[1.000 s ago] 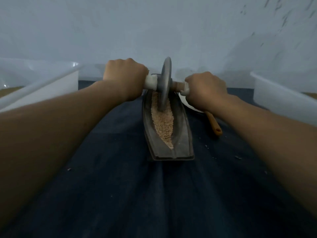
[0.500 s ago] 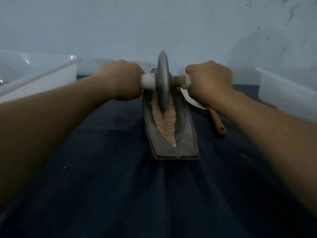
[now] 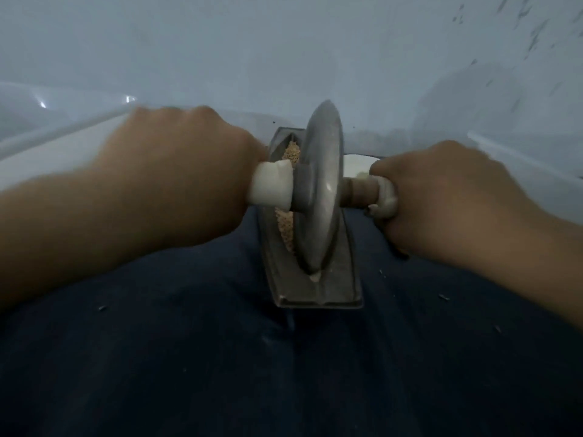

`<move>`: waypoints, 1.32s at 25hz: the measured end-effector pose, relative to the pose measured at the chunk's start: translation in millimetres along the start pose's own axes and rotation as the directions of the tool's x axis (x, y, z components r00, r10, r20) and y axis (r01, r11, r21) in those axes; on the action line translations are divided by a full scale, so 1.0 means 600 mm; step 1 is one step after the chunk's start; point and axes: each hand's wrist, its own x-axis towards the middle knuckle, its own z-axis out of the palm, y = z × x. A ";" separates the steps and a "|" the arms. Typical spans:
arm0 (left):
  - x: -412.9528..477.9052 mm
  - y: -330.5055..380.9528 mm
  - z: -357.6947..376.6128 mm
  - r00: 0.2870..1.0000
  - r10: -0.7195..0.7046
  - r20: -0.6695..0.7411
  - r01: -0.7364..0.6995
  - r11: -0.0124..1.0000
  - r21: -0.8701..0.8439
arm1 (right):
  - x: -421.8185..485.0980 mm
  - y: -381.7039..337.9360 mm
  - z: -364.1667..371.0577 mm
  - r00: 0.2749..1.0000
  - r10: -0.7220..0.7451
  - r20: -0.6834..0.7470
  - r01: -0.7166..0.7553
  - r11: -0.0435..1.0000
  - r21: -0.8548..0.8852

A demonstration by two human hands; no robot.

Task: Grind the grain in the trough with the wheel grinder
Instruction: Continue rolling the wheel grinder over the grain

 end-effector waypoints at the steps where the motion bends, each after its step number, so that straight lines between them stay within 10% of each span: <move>1: 0.009 0.008 0.019 0.998 -0.059 0.017 0.059 0.997 0.041 | 0.016 -0.004 0.019 0.998 0.043 0.045 -0.042 0.999 -0.031; 6: 0.118 0.006 0.085 0.907 -0.351 0.234 0.373 0.926 -0.054 | 0.170 -0.019 0.067 0.925 0.231 0.301 -0.221 0.973 -0.069; 14: -0.021 0.014 -0.019 0.993 -0.119 0.013 0.119 0.993 -0.015 | 0.034 -0.013 -0.019 0.970 0.084 0.226 -0.073 0.996 -0.055; 22: 0.140 0.013 0.071 0.939 -0.306 0.154 0.294 0.951 0.099 | 0.148 -0.014 0.109 0.916 0.296 0.271 -0.323 0.945 0.058; 33: 0.001 0.025 0.008 0.977 -0.198 0.073 0.199 0.980 0.003 | 0.041 -0.010 0.002 0.968 0.119 0.221 -0.113 0.993 -0.043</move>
